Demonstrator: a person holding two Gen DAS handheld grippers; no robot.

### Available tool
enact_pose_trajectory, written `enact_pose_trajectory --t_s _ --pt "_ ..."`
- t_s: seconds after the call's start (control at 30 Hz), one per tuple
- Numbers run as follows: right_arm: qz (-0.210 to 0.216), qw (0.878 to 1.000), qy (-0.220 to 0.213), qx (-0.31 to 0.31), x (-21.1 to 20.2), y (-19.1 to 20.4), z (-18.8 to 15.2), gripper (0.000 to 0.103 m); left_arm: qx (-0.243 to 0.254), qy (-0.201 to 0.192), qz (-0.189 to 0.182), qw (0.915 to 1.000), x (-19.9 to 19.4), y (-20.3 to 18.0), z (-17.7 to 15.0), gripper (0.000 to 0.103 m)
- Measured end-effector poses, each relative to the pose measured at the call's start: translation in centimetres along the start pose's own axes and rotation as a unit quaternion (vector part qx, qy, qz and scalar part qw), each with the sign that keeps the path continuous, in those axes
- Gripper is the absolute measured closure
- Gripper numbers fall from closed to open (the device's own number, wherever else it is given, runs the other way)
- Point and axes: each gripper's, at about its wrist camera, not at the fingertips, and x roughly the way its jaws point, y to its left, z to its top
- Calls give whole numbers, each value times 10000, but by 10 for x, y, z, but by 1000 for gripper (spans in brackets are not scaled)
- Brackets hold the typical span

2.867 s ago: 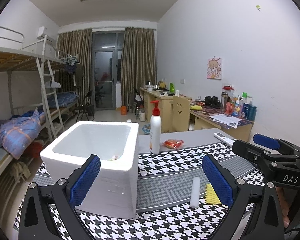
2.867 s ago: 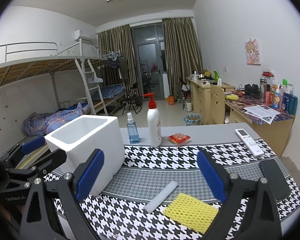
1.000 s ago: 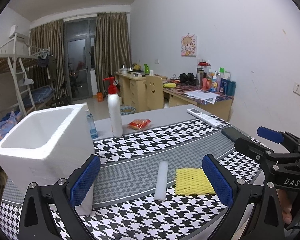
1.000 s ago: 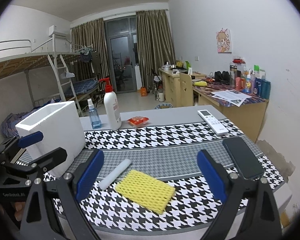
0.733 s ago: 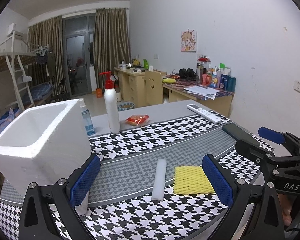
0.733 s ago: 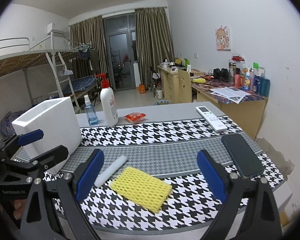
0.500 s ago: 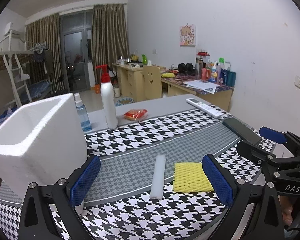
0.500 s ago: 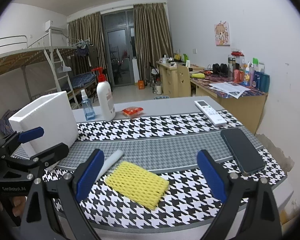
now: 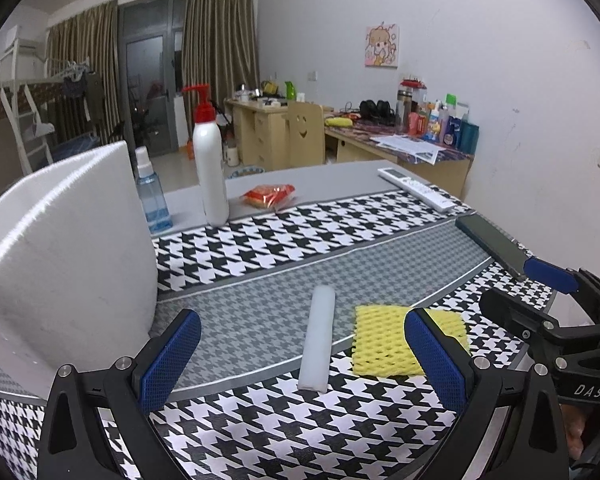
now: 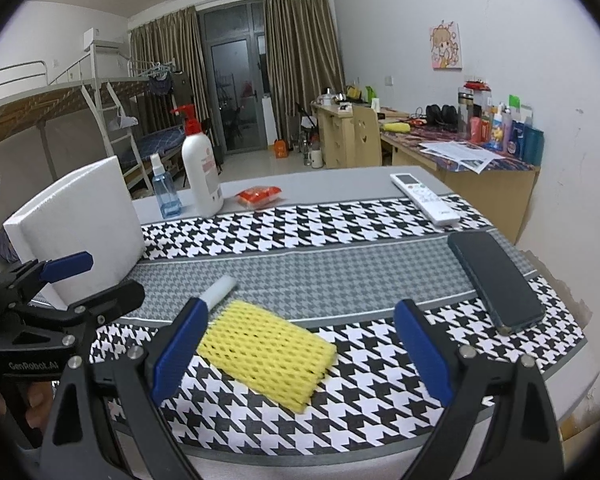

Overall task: Organize soft objects
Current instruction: 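Move both tools toward the white foam tube and yellow mesh sleeve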

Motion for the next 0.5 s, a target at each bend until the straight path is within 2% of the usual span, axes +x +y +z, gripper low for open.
enact_pose_trajectory --t_s 0.2,0.5 --pt "-11 9998 91 168 5 -8 -2 7 61 118 -1 9999 10 -4 -2 1" --pt "36 9997 214 82 13 -4 -5 7 106 331 81 9994 26 -4 -6 1"
